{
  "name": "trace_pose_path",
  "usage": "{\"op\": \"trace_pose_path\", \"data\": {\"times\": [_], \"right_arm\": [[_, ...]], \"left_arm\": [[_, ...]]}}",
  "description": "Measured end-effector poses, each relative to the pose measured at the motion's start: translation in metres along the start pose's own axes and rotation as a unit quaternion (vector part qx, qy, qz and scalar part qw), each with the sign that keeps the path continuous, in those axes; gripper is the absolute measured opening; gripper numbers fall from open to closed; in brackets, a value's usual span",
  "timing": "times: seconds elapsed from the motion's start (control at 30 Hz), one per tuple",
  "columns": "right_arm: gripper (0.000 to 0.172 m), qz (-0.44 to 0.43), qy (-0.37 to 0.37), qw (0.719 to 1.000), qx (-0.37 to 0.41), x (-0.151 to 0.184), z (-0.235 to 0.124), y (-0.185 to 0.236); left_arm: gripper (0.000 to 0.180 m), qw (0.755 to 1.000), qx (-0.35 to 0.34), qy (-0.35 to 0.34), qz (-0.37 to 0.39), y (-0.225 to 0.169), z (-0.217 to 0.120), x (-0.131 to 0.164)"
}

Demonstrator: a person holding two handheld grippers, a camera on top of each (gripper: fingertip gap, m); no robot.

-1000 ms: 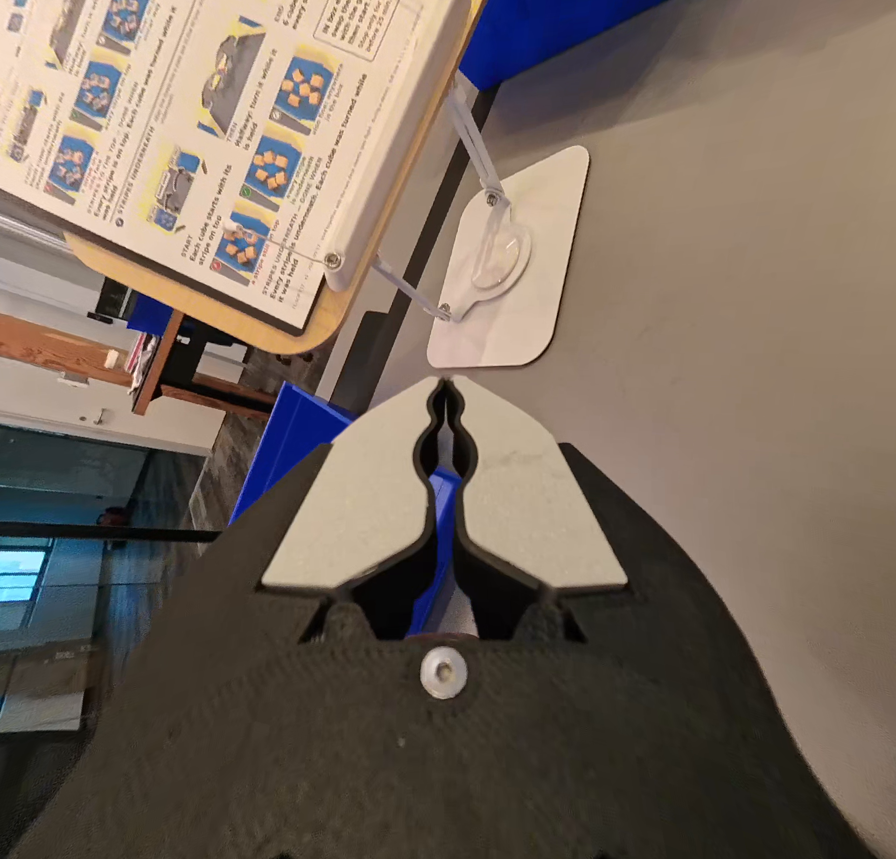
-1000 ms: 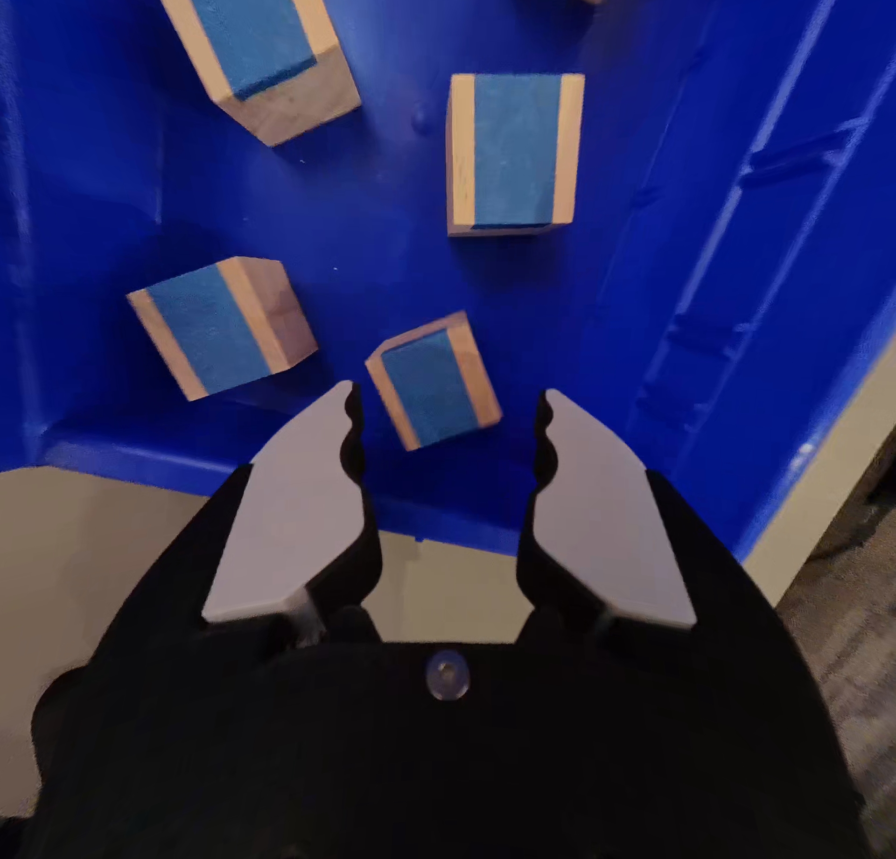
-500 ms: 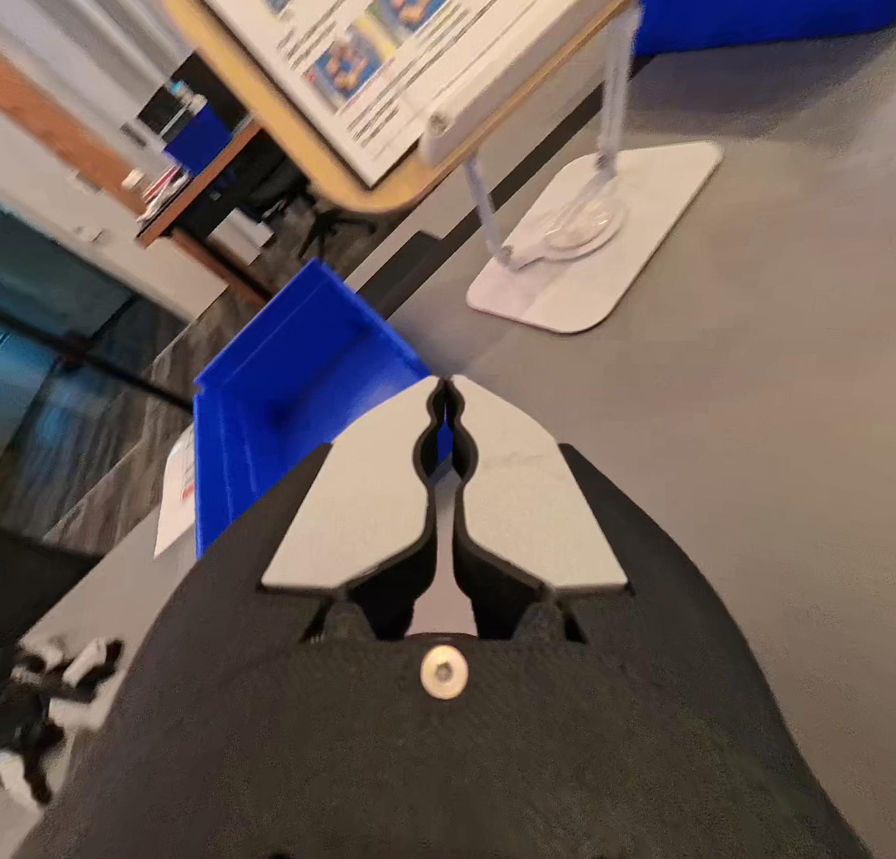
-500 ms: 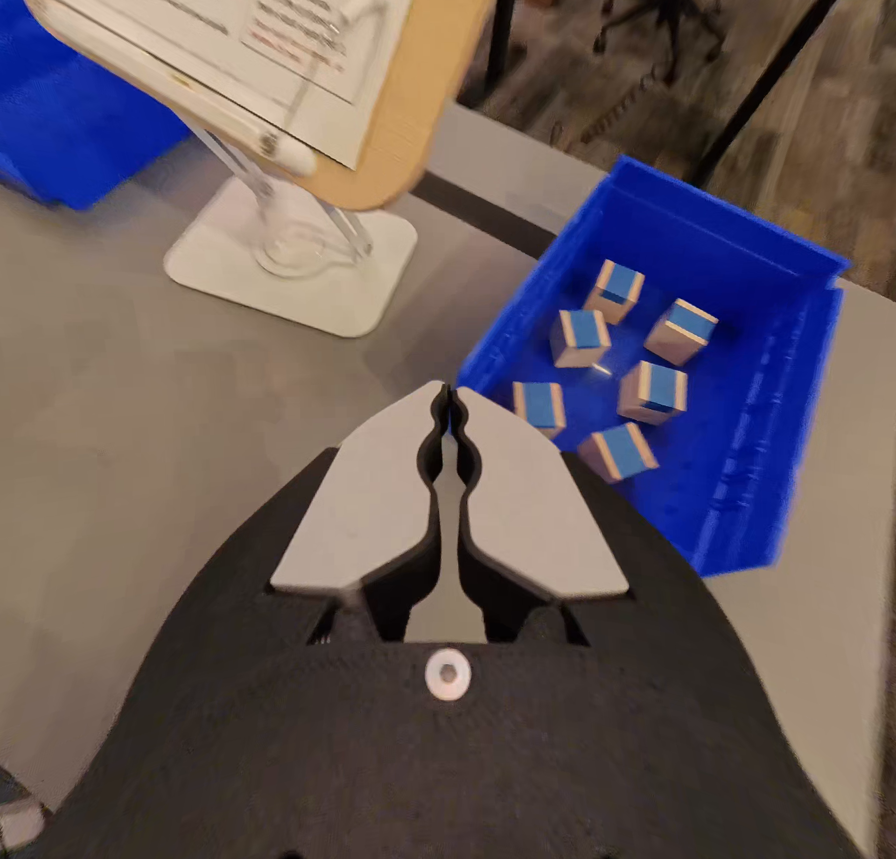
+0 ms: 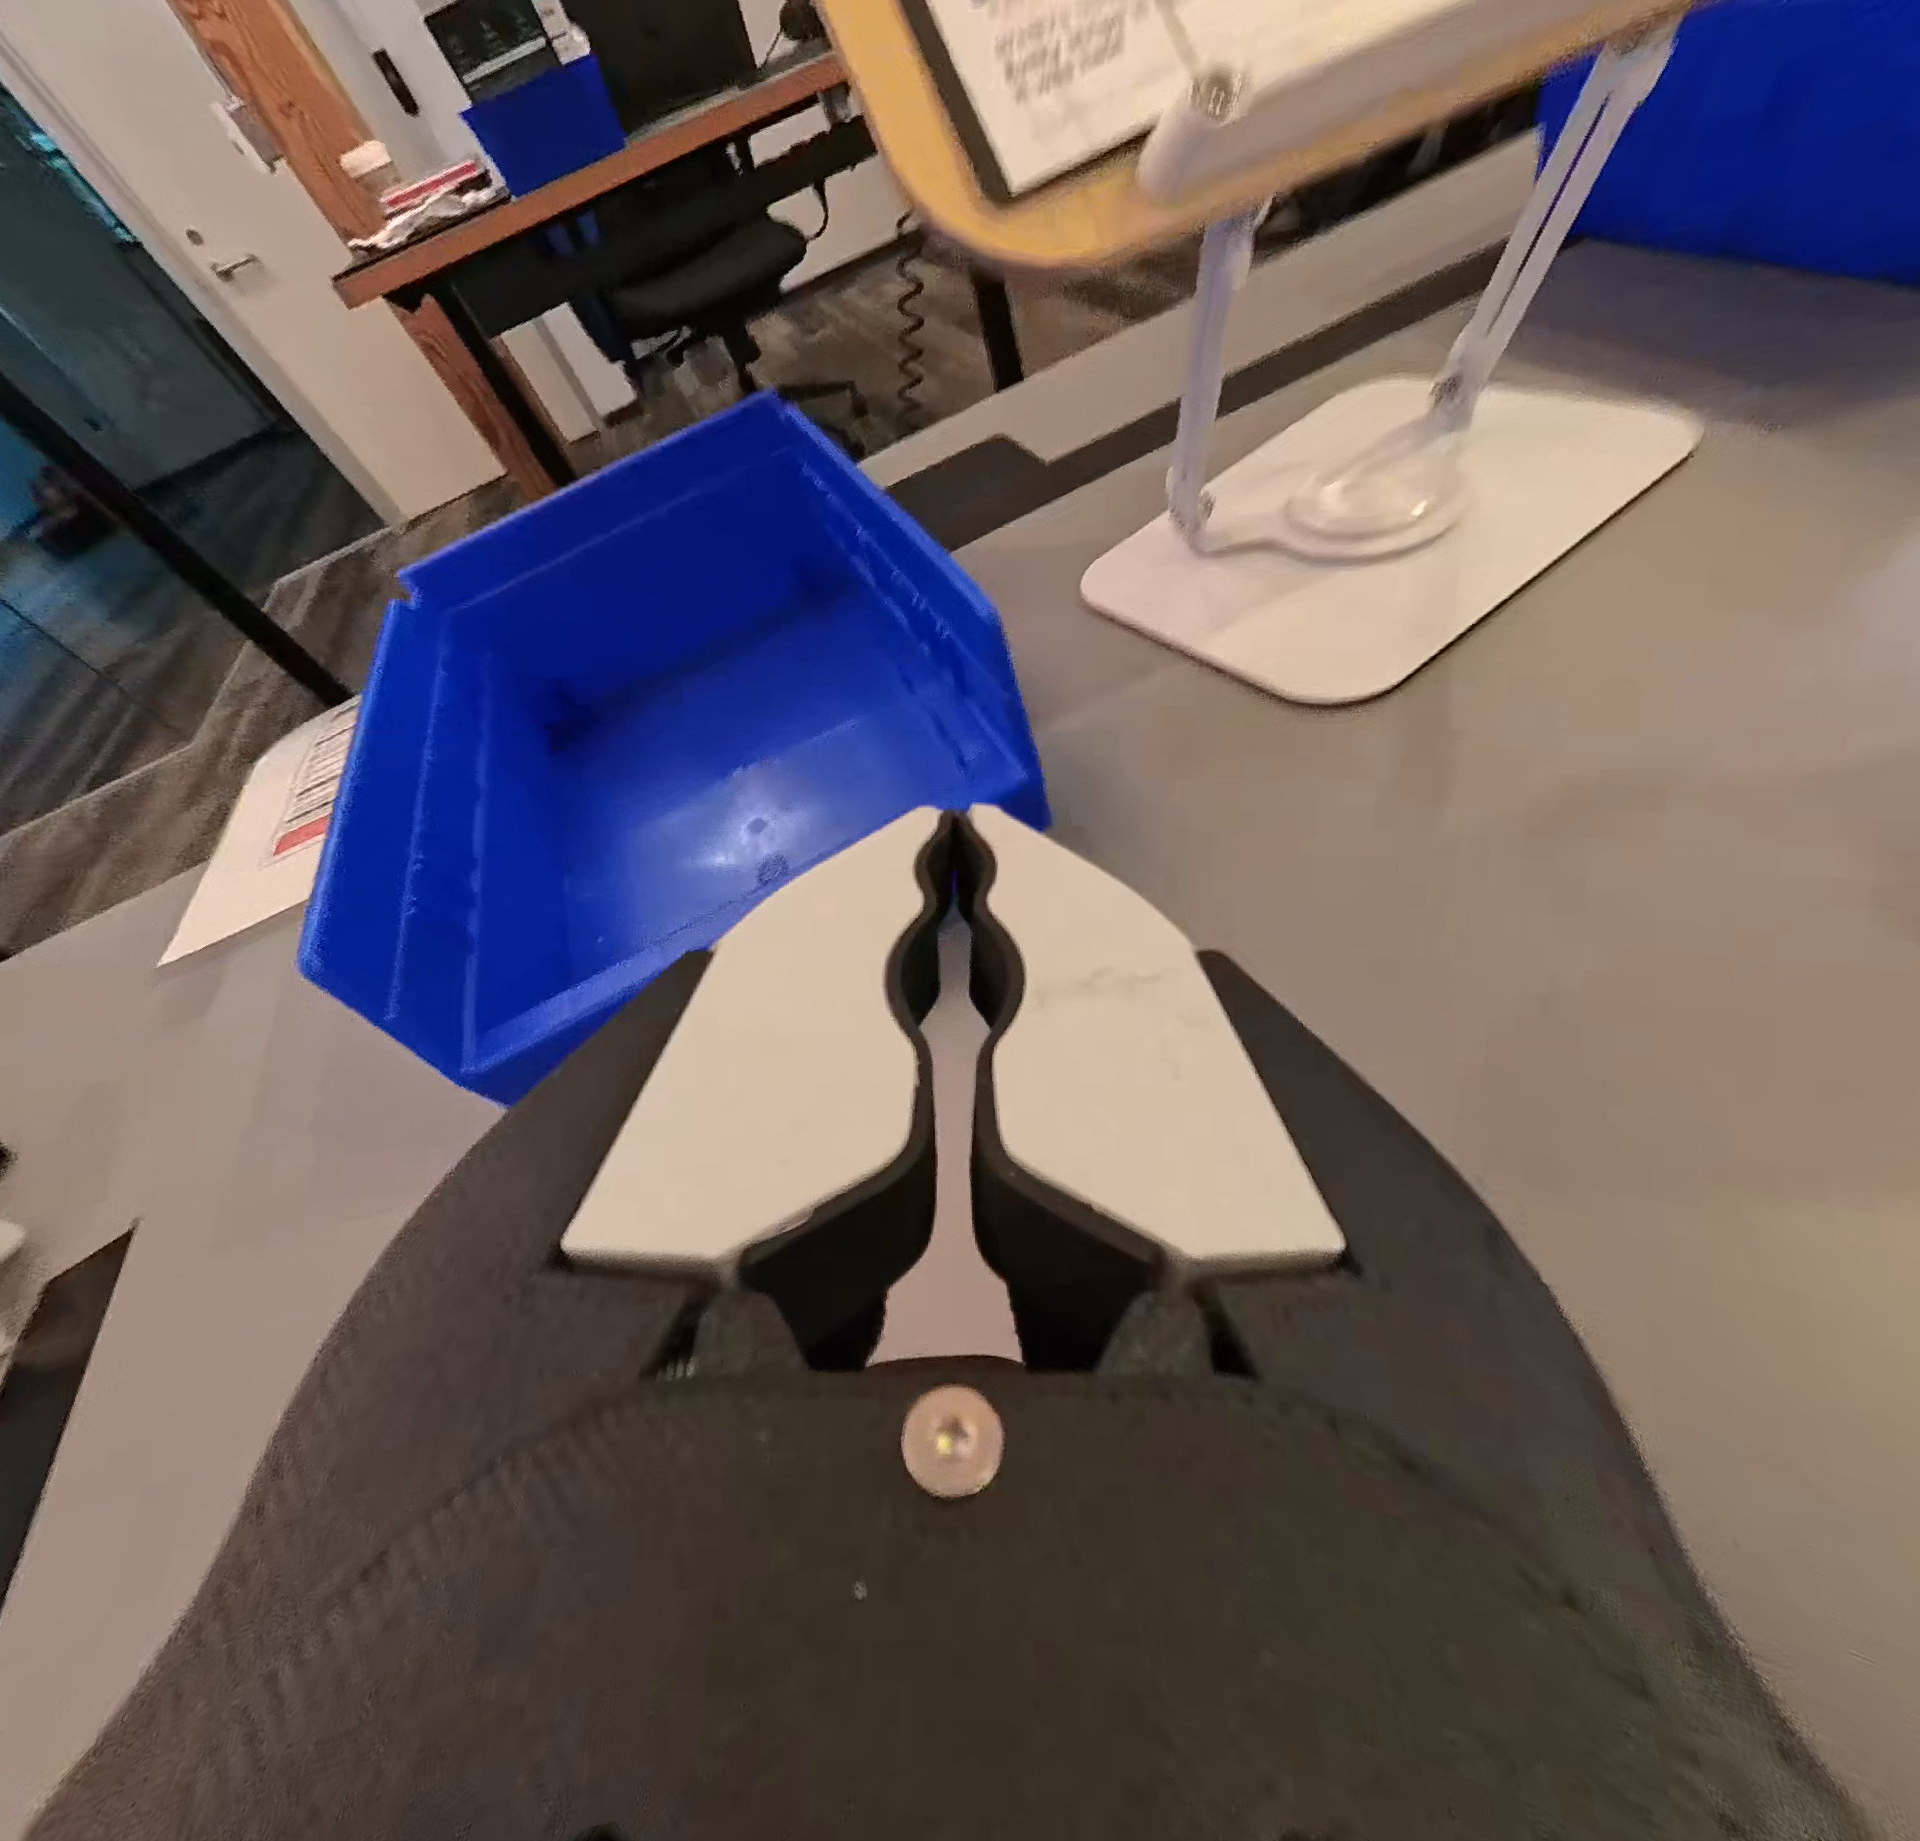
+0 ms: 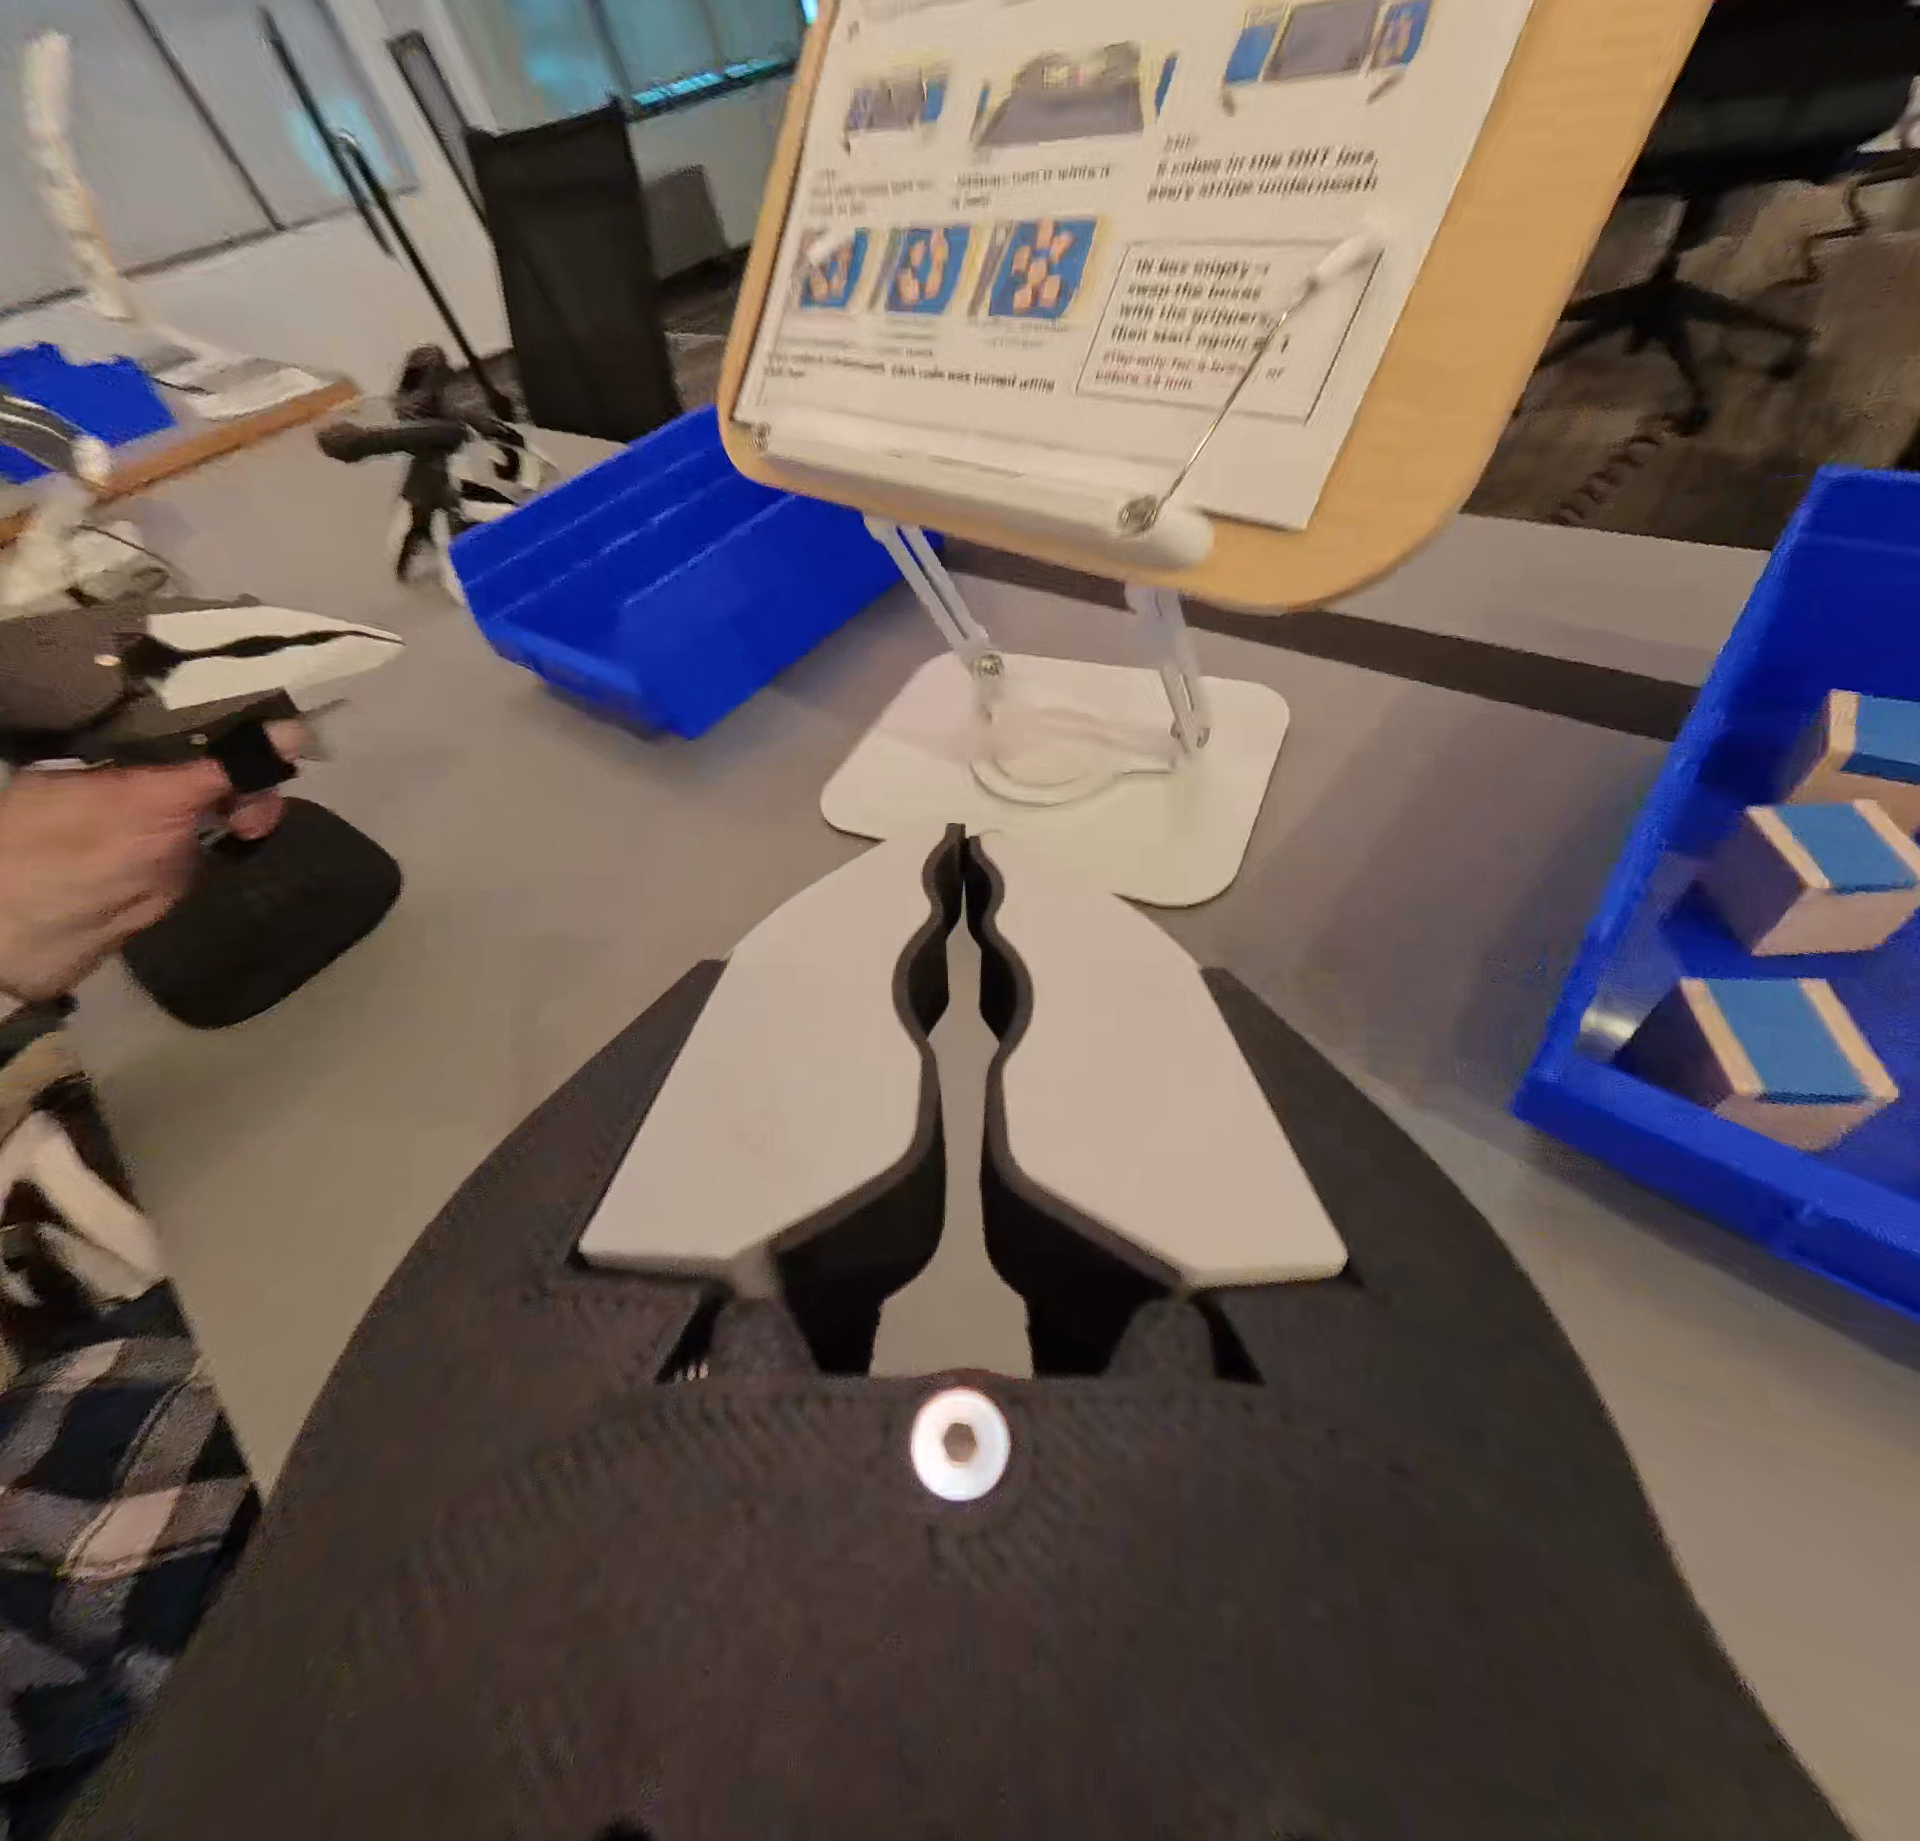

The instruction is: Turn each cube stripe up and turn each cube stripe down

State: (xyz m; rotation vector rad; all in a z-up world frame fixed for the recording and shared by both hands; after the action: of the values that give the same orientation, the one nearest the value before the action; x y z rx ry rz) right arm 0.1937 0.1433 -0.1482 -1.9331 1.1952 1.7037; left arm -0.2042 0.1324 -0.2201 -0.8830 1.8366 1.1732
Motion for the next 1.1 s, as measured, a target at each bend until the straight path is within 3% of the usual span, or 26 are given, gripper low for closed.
{"op": "trace_pose_path", "data": {"times": [0.03,0.2,0.3,0.43,0.73,1.1], "right_arm": [[0.0,-0.003,-0.001,1.0,0.01,0.008,0.005,0.007],[0.0,-0.017,-0.001,1.0,0.022,0.054,0.028,0.043],[0.0,-0.044,0.041,0.997,0.043,0.084,0.042,0.048],[0.0,-0.112,0.071,0.988,0.086,0.099,0.053,0.046],[0.0,-0.153,0.051,0.98,0.121,0.083,0.046,0.036],[0.0,-0.155,0.047,0.978,0.134,0.082,0.044,0.024]], "left_arm": [[0.0,1.0,-0.005,0.012,0.009,0.001,0.002,0.007],[0.0,0.999,-0.043,0.02,0.02,0.01,-0.001,0.016],[0.0,0.995,-0.08,0.047,0.026,0.021,-0.003,0.026],[0.0,0.99,-0.123,0.068,-0.003,0.04,-0.011,0.034],[0.0,0.984,-0.152,0.084,-0.044,0.061,-0.028,0.046],[0.0,0.984,-0.153,0.087,-0.037,0.062,-0.032,0.047]]}}
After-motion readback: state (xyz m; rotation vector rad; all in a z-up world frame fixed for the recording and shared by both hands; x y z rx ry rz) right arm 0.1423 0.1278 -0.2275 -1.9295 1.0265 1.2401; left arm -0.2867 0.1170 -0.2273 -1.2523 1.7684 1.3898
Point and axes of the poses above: each gripper's, where its closed fingertips meet, z out along the fingers, x out of its underside, y = z × x across the jaws, the point moved 2 cm from there along -z, back along the fingers, and after that the axes turned 7 degrees about z, right-handed, at the moved point
